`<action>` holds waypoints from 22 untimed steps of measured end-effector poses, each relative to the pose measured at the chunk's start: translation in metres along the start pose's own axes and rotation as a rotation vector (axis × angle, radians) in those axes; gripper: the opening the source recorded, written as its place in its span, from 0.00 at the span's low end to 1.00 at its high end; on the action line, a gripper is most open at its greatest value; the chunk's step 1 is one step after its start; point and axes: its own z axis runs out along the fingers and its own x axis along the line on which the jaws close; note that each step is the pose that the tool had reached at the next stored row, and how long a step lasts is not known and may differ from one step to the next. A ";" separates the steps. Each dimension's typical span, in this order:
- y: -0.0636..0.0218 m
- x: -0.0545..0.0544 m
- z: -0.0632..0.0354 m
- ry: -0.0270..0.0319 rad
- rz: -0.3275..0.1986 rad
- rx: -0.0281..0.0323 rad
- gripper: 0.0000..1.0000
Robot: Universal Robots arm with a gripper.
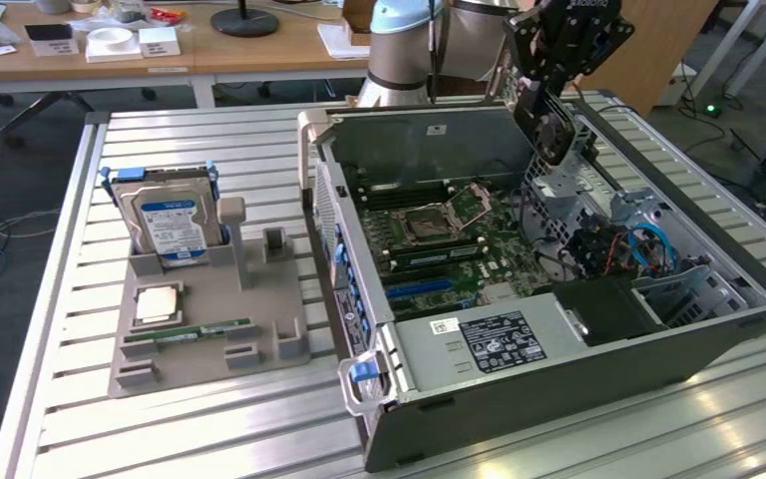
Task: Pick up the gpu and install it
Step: 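Pick up the gpu and move the gpu toward the slot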
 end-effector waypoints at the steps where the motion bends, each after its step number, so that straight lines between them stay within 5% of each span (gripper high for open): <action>1: 0.0001 -0.001 0.0000 0.0000 0.000 0.0000 0.26; 8: 0.0002 -0.003 0.0001 0.0000 0.000 0.0000 0.26; 22: 0.0014 -0.033 0.0011 0.0000 0.000 0.0000 0.26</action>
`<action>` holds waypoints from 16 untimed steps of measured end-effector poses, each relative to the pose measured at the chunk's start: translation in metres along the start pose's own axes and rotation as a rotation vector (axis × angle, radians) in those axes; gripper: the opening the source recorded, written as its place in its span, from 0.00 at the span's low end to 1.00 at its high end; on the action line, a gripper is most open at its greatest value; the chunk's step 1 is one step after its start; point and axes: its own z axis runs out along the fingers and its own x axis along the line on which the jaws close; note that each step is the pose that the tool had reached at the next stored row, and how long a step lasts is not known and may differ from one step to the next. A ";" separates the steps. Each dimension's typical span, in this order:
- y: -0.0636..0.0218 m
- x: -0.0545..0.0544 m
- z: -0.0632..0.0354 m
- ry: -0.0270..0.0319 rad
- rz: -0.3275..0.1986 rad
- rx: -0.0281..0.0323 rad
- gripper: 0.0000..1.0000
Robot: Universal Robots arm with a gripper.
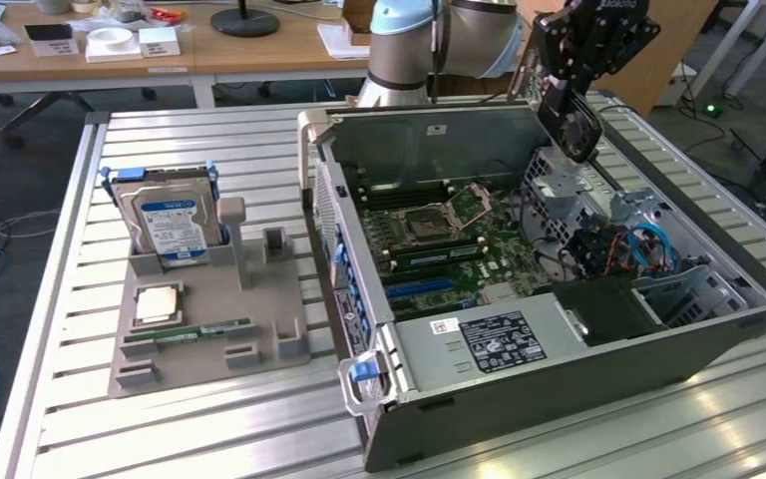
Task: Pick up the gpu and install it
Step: 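Pick up the gpu and move the gpu toward the slot, then insert the gpu into the slot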
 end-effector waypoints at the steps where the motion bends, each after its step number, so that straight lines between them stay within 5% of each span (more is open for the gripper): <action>1: -0.0001 -0.002 0.0000 0.0000 0.000 0.0001 0.26; 16: -0.0051 -0.009 0.0000 0.0000 0.000 0.0008 0.26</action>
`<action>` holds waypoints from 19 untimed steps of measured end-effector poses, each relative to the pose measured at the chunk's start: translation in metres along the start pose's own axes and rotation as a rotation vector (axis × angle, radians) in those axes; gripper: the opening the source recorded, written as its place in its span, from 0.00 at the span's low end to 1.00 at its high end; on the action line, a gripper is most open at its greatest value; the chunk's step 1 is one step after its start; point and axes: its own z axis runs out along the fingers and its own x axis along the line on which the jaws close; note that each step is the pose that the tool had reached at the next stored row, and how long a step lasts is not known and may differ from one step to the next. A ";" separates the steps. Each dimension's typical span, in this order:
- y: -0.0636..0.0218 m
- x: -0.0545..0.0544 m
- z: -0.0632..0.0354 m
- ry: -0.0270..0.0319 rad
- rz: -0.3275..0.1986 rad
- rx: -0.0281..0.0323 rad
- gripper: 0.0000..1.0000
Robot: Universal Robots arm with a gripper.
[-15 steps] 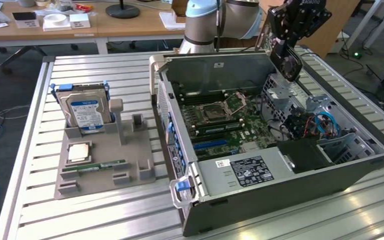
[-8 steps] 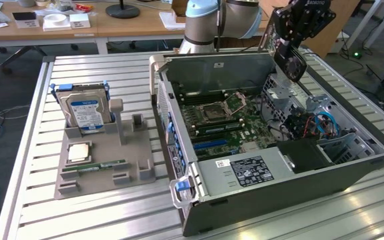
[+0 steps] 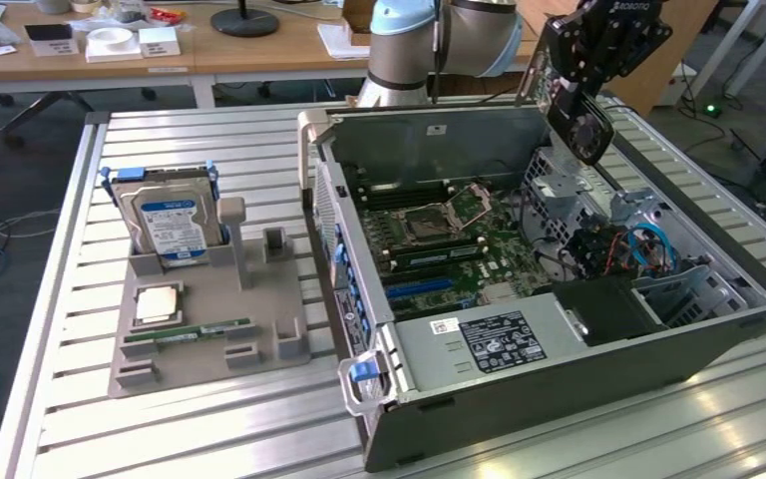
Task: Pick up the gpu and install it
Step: 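Insert the gpu into the slot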
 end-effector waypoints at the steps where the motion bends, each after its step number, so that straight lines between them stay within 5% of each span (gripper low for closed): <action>1: 0.0000 0.000 0.0000 0.0000 0.000 0.0000 0.26; 11: 0.0000 0.000 0.0000 0.0001 -0.003 0.0000 0.26; 19: -0.0001 0.002 0.0000 0.0028 -0.061 -0.0014 0.26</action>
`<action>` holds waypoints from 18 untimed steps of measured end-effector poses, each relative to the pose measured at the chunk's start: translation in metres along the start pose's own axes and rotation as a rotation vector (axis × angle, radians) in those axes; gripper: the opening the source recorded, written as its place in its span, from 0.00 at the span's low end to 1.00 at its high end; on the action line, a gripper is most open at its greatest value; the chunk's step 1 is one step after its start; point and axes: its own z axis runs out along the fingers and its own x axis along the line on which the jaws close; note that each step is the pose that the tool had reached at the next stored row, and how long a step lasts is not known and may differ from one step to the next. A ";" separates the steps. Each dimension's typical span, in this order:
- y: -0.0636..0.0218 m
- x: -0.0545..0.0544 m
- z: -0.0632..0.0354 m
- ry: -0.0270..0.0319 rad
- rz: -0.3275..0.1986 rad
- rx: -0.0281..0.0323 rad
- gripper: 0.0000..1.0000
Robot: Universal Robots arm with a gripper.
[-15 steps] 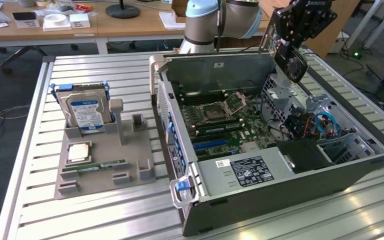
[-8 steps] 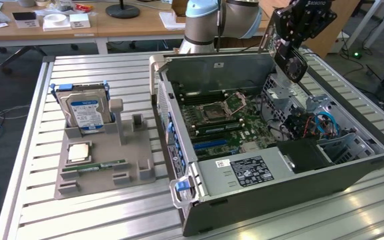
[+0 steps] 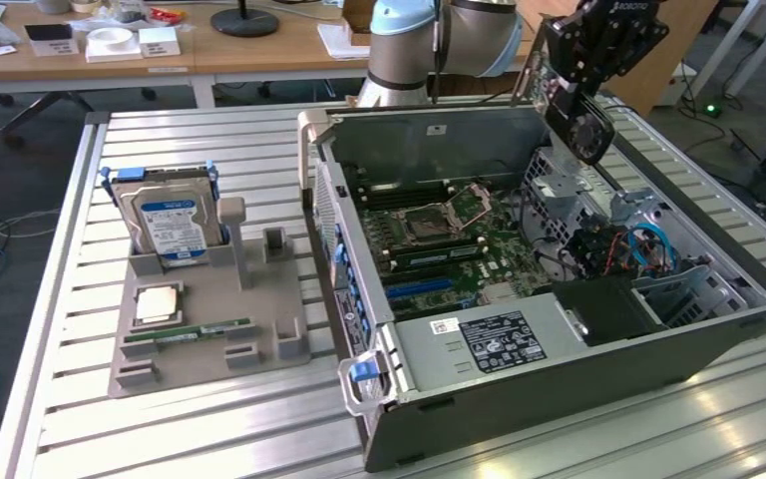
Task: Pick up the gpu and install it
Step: 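Insert the gpu into the slot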
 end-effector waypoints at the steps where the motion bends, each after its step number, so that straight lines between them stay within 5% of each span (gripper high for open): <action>1: 0.0000 0.000 0.0000 0.0004 -0.009 -0.0002 0.26; 18: 0.0000 0.001 0.0006 0.0099 -0.213 -0.0052 0.26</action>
